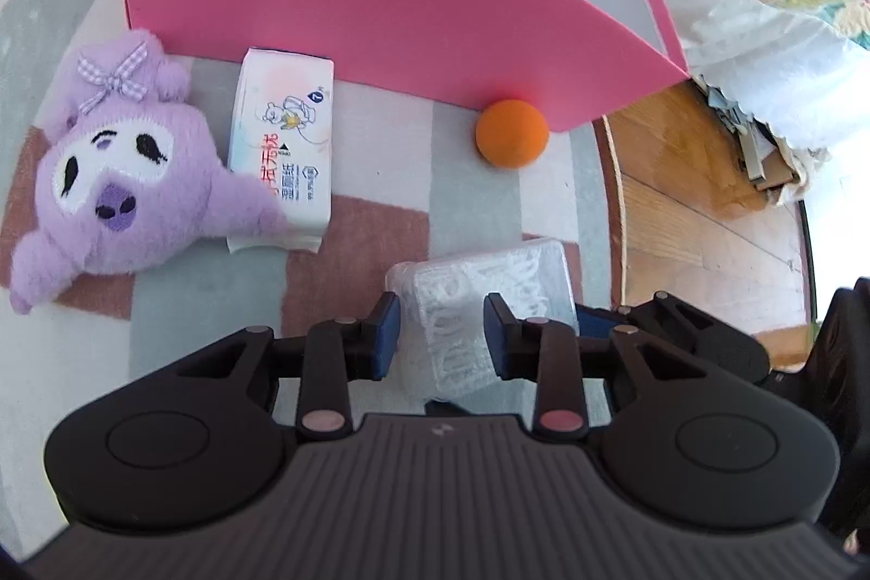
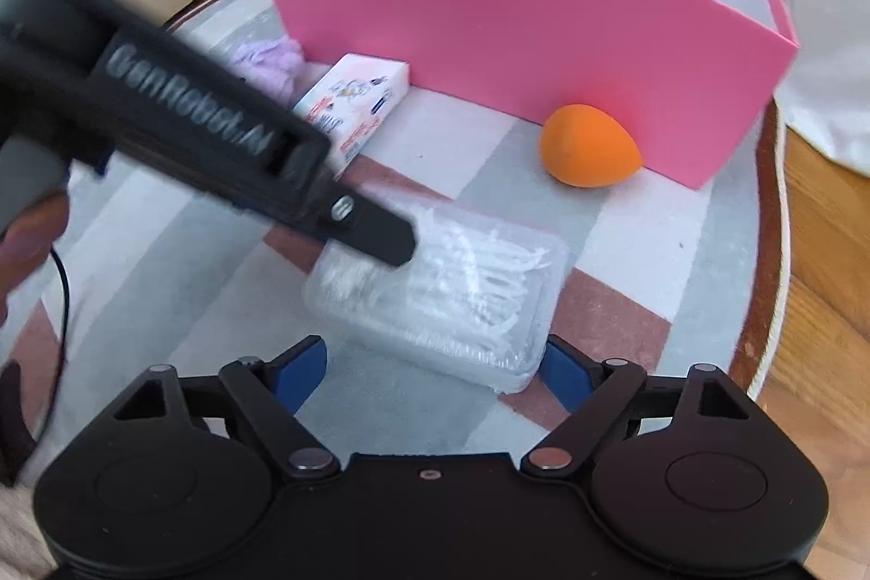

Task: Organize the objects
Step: 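Lift and carry the clear box with the left gripper into the pink box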

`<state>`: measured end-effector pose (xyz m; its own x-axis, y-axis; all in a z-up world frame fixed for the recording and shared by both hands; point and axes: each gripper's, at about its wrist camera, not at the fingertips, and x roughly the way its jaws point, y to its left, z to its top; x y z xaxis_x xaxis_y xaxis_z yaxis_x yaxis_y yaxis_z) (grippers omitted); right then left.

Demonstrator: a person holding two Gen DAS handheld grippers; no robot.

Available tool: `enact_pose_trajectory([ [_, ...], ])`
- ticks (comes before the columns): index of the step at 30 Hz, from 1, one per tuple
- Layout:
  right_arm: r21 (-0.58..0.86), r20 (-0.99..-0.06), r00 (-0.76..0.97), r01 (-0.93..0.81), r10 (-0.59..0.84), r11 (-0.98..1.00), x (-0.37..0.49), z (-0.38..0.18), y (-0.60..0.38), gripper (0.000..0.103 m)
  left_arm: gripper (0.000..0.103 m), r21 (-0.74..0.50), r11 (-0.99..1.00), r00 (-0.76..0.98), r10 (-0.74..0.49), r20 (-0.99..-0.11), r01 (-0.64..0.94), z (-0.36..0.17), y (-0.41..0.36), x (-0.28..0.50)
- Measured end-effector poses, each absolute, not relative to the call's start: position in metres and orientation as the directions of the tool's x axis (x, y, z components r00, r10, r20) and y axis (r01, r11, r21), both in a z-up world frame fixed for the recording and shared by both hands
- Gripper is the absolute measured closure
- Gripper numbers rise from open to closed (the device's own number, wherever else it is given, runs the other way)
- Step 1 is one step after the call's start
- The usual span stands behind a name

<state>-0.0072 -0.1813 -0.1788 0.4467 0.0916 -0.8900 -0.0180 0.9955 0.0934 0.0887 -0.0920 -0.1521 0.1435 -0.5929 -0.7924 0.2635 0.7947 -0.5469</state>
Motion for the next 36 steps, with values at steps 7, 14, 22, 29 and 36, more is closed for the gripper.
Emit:
enact_pose_trajectory([
  [7, 0.059, -0.888, 0.457, 0.002, 0.052, 0.998, -0.016, -0.148, -0.166, 0.014, 0.072, -0.523, 0.768, 0.178, -0.611, -0.771, 0.371, -0.111, -0.085, 0.07],
  [14, -0.012, -0.821, 0.569, 0.044, -0.035, 0.999, -0.029, -0.097, -0.164, 0.023, 0.071, -0.51, 0.728, 0.236, -0.653, -0.72, 0.458, -0.057, -0.086, 0.067],
  [22, -0.04, -0.74, 0.668, 0.068, -0.075, 0.997, -0.007, -0.031, -0.192, 0.035, 0.07, -0.479, 0.72, 0.314, -0.668, -0.675, 0.502, 0.005, -0.094, 0.11],
  [29, -0.003, -0.735, 0.673, 0.13, -0.09, 0.991, 0.047, -0.008, -0.224, 0.038, 0.069, -0.532, 0.709, 0.265, -0.683, -0.68, 0.463, 0.008, -0.107, 0.192],
  [36, -0.004, -0.818, 0.562, 0.21, -0.124, 0.978, 0.111, -0.053, -0.255, 0.039, 0.069, -0.498, 0.767, 0.246, -0.616, -0.748, 0.405, -0.047, -0.138, 0.241],
])
